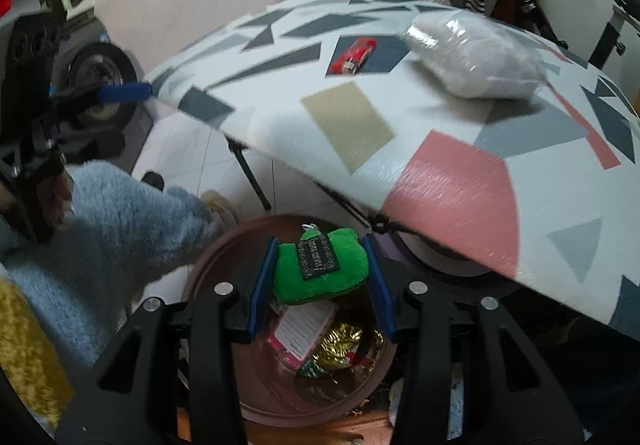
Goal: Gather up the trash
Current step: 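Open the right tool to drop the green plush pouch into the bin, then raise both tools back over the table toward the white bag and red tube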
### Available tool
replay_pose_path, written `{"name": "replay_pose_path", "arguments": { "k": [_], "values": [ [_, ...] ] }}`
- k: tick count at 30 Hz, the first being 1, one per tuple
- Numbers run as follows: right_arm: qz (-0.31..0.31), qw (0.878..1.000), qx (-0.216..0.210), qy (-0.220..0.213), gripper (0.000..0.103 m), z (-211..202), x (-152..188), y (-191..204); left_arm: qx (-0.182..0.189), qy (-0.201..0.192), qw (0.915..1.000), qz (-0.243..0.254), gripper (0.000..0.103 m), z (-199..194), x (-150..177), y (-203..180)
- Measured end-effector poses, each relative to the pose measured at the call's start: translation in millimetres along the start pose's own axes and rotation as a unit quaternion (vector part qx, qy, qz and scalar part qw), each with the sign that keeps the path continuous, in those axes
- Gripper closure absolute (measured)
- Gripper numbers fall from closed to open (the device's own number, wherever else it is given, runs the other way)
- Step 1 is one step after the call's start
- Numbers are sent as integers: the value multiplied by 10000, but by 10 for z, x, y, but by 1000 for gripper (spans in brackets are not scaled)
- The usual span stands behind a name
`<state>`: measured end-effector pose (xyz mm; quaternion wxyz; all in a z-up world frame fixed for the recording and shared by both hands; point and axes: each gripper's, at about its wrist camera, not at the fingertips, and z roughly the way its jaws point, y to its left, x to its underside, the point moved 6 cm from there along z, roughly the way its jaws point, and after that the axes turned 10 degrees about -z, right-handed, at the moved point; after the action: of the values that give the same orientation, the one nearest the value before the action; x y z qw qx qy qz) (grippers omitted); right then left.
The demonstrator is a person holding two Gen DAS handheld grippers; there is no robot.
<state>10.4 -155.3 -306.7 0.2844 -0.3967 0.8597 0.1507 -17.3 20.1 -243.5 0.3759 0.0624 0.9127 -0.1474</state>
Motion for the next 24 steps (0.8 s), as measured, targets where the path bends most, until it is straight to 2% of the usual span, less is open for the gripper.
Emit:
{"name": "replay_pose_path", "arguments": {
  "k": [8,14,15,19,22,24],
  "values": [
    [-210,9994,107,266,58,145,78,90,-145,97,9991,-387,6,72,149,188],
    [-169,9990,196,363,55,195,115,72,-200,181,9988,-411,6,117,187,211],
    [-167,9990,196,371,52,193,115,72,-195,179,9988,-411,6,117,185,208],
    [-212,9987,290,368,16,188,112,84,-183,166,9988,-425,6,121,189,215],
    [-206,9990,219,326,6,181,107,86,-185,143,9986,-483,6,111,197,241],
    [-189,9992,197,292,6,171,100,71,-198,111,9983,-539,6,97,194,267]
  ]
}}
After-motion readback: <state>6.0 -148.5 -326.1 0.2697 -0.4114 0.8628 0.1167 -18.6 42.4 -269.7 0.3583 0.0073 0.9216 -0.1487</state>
